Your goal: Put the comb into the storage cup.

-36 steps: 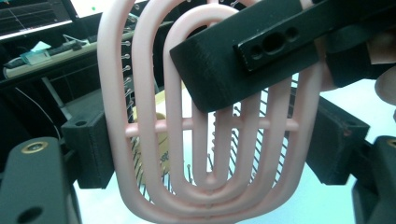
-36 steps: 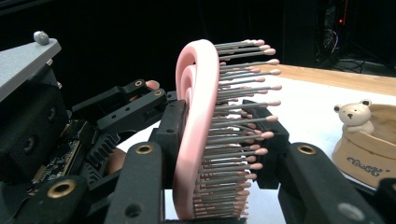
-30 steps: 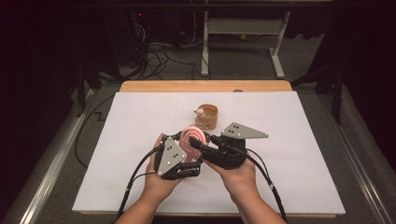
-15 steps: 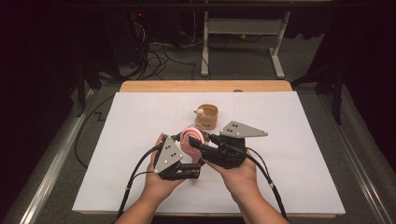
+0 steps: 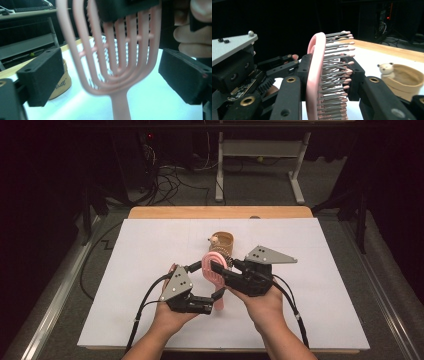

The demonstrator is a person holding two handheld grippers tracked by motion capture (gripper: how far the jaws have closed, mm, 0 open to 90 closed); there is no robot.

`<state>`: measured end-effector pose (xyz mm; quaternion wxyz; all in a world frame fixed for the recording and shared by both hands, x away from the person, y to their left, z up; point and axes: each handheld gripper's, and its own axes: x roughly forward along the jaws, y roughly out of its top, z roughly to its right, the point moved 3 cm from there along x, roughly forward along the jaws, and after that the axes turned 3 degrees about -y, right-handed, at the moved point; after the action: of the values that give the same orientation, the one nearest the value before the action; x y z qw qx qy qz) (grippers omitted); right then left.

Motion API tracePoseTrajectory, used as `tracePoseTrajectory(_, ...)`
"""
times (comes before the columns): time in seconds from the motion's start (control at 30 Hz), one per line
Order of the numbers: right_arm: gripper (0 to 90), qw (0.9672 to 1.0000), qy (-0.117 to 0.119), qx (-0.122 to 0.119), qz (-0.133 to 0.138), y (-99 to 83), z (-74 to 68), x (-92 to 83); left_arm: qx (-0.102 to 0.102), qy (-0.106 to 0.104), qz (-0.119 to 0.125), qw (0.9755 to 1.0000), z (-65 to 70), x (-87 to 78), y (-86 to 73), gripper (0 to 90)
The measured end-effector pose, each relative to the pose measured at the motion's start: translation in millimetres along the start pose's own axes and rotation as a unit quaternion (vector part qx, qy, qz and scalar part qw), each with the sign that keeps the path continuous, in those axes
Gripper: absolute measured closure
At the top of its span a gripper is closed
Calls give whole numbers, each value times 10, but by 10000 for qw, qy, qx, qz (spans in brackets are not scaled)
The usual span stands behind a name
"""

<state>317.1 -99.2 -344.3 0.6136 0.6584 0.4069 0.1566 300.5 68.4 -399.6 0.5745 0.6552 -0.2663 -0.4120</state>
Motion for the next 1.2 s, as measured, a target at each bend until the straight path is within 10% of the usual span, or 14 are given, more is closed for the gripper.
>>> tracePoseTrajectory(0.33, 659, 9998, -168, -74, 99, 30, 141, -103, -173, 17, -69, 9998, -86, -104, -96, 42)
tracePoseTrajectory(1.2, 658, 9985, -415, -115, 343, 85, 360, -324, -545, 870, -459, 9937, -690, -725, -646, 33)
